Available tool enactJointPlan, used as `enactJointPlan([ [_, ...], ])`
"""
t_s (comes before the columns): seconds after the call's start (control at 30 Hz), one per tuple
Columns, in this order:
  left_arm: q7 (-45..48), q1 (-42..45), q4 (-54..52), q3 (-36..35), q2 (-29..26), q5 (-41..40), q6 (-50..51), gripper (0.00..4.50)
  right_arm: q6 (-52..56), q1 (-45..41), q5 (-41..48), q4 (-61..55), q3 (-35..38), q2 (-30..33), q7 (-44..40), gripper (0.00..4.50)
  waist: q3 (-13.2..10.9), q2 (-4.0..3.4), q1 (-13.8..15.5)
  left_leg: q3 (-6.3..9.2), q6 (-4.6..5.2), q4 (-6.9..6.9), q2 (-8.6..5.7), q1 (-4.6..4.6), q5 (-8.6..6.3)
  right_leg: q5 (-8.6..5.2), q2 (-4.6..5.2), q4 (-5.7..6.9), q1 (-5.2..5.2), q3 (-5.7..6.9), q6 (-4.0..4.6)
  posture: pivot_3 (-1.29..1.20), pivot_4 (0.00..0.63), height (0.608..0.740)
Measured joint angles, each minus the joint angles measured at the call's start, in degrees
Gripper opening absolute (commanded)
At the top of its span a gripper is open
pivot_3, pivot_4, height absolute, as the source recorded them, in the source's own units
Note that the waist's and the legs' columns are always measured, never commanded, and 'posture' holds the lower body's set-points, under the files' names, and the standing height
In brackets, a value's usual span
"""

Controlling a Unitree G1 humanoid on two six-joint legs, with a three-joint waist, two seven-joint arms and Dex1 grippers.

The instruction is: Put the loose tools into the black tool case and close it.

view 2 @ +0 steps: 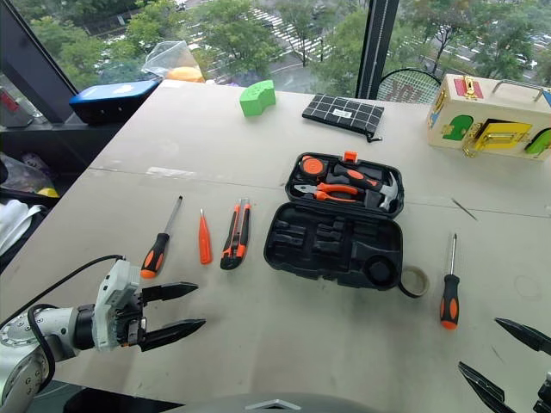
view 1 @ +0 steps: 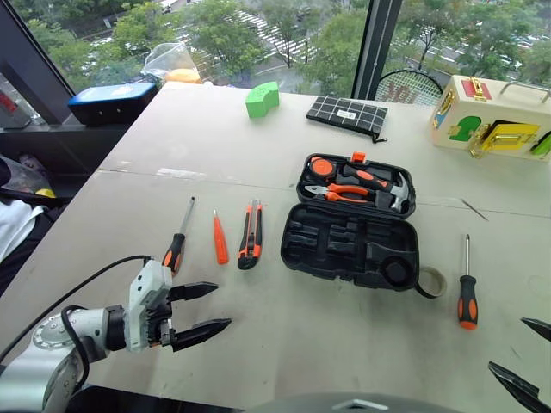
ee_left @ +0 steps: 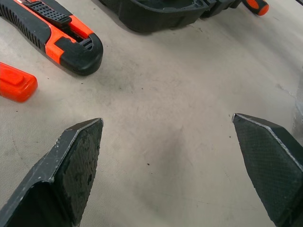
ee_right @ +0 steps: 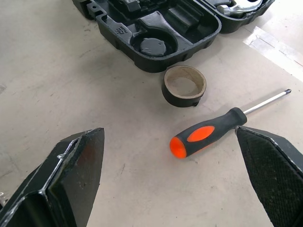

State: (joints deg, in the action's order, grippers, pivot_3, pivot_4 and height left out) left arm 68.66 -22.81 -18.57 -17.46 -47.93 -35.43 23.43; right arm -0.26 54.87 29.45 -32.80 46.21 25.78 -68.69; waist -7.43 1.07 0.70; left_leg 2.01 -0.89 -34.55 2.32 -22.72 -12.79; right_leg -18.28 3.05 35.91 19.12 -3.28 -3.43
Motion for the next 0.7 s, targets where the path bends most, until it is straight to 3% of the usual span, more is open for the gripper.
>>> enactJointPlan([
  [0.13,-6.35,1.72,-4.02,-0.17,3.70,-3.08,3.99,4.44,0.11,-5.14,0.06,0.80,-2.00,2.08,1.99,4.50,0.02,0.04,-0.09,-0.08,0.01,-0.03,-0.01,0.00,0.01,0.01,0.02,-0.01,-0.02,-0.10,0.00,0.00,0.150,0.740],
  [0.33,-32.24,8.71,-9.97,-4.88,13.49,-6.54,13.14,4.44,6.53,-13.22,5.47,-5.38,-7.80,7.97,7.13,4.50,0.22,0.03,0.12,0.06,0.02,-0.19,-0.13,0.01,0.01,0.15,-0.39,0.07,-0.20,0.35,-0.25,0.00,0.150,0.740],
  [0.5,-53.45,16.91,-10.16,-10.10,14.71,-4.39,25.21,4.44,12.24,-19.33,12.04,-12.87,-11.52,14.22,10.13,4.50,0.31,0.23,-0.03,0.13,0.02,-0.35,-0.18,0.07,0.01,0.17,-0.62,0.19,-0.36,0.60,-0.30,0.00,0.150,0.740],
  [0.67,-60.94,17.97,-9.94,-8.41,13.61,-1.68,34.85,4.44,15.01,-25.15,13.48,-14.10,-15.58,16.50,12.48,4.50,0.34,0.37,0.13,0.11,0.01,-0.48,-0.24,0.02,0.01,0.17,-0.62,0.23,-0.36,0.57,-0.31,0.00,0.150,0.740],
  [0.7,-61.64,18.03,-9.30,-6.49,13.63,-0.80,36.59,4.22,15.11,-26.40,13.43,-13.87,-16.38,16.79,12.77,4.50,0.34,0.38,0.14,0.12,0.01,-0.50,-0.24,0.02,0.01,0.17,-0.62,0.27,-0.36,0.58,-0.31,0.00,0.150,0.740],
])
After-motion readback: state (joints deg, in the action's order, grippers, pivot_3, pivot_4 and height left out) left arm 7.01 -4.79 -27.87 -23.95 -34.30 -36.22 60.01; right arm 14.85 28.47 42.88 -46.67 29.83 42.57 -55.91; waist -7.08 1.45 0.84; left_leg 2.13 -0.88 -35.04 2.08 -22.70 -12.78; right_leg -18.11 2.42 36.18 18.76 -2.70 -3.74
